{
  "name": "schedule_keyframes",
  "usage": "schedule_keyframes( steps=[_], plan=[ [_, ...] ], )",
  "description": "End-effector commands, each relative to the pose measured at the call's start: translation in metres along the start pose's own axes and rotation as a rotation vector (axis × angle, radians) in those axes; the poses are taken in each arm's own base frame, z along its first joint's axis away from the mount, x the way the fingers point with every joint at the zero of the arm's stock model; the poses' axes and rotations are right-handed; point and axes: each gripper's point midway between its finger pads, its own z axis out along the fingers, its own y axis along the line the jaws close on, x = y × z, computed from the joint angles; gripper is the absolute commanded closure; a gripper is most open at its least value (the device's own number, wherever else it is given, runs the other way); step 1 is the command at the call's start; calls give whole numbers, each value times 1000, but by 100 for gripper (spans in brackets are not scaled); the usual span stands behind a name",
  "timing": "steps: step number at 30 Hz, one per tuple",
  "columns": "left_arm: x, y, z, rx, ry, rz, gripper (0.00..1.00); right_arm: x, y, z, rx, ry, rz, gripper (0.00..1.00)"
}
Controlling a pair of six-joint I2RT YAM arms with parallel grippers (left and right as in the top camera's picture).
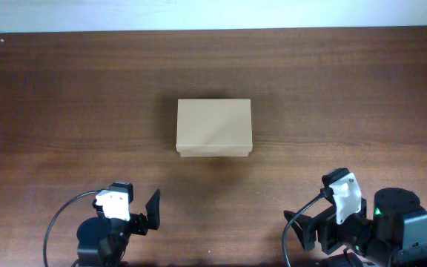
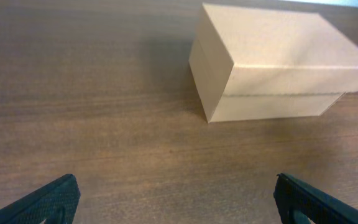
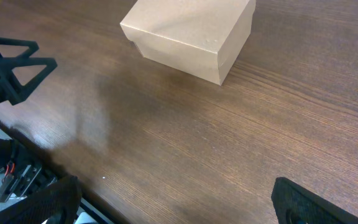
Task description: Pack container
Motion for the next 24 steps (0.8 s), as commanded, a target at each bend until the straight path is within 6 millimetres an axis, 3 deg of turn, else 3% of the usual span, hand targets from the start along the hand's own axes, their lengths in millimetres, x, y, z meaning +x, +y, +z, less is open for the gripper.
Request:
schedule_keyframes(
  steps=[1, 19, 24],
  plan=[
    [0, -2, 1, 14, -10, -13, 1, 0, -1, 1, 5, -1, 3, 1],
    [4, 2, 1, -6, 4, -16, 0, 0, -1, 1, 5, -1, 3, 1],
    [4, 2, 1, -6, 4, -16, 0, 7, 17, 2, -59, 30, -144, 1]
  ],
)
